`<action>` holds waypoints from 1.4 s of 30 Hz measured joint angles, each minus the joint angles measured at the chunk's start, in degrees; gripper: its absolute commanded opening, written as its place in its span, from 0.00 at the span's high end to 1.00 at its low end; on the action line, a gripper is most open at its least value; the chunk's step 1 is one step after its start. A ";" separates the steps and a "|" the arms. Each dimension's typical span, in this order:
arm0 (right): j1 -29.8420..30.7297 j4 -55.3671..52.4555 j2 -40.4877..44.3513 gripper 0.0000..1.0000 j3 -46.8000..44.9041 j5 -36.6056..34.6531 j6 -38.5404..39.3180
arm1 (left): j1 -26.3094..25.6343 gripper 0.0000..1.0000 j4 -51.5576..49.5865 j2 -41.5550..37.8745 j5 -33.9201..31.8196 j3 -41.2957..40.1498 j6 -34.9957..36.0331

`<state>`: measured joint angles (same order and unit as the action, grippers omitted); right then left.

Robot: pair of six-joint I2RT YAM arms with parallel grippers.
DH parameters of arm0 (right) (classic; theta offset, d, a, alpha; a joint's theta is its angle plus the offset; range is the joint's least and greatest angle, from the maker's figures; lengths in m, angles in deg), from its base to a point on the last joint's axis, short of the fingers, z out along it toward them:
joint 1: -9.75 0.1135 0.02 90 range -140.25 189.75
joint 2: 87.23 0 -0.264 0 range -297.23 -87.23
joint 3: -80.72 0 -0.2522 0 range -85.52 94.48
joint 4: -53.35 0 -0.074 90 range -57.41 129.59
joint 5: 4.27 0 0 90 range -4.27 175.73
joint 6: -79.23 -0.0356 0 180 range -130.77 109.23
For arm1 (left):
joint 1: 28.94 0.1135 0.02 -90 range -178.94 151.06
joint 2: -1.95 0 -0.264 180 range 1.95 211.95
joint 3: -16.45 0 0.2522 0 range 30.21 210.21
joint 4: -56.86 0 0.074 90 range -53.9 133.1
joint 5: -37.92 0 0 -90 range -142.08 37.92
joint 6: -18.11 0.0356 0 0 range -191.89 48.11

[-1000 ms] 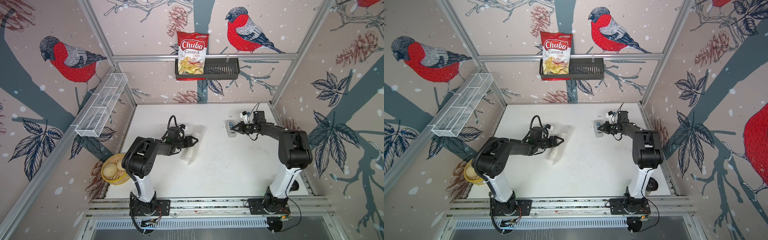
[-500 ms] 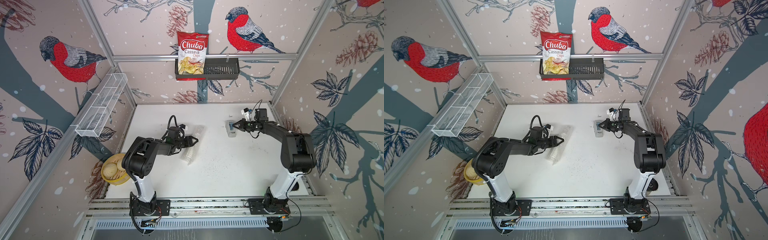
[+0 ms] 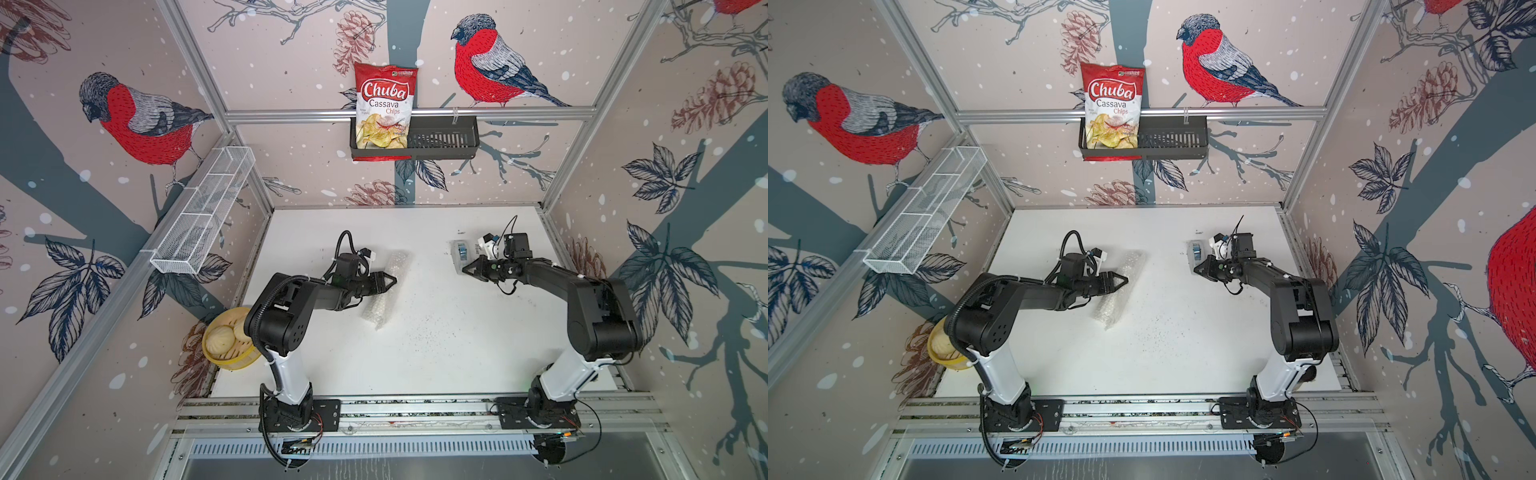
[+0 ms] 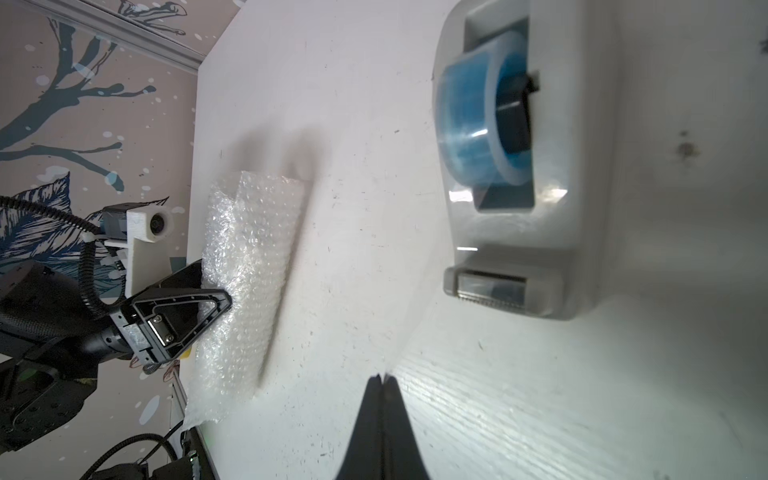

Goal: Wrap vases in bubble wrap
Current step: Tear off the tape using the Tape Cutter.

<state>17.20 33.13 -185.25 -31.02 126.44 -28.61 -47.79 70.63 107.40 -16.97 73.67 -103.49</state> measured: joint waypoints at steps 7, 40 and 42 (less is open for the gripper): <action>-0.04 0.15 0.70 1.00 -1.62 -2.99 1.18 | 0.00 0.74 0.28 0.20 0.11 0.04 0.00; -3.21 -2.99 -5.51 1.00 1.79 -18.97 -0.07 | 0.00 0.78 -0.11 0.20 0.09 0.28 0.09; -3.37 -4.09 -4.46 1.00 2.14 -19.71 -0.02 | 0.00 0.80 -0.09 0.17 0.09 0.26 0.09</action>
<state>13.83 29.04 -189.71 -28.88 106.72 -28.63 -47.79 70.54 107.57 -16.88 73.93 -103.40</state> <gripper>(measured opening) 0.048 0.597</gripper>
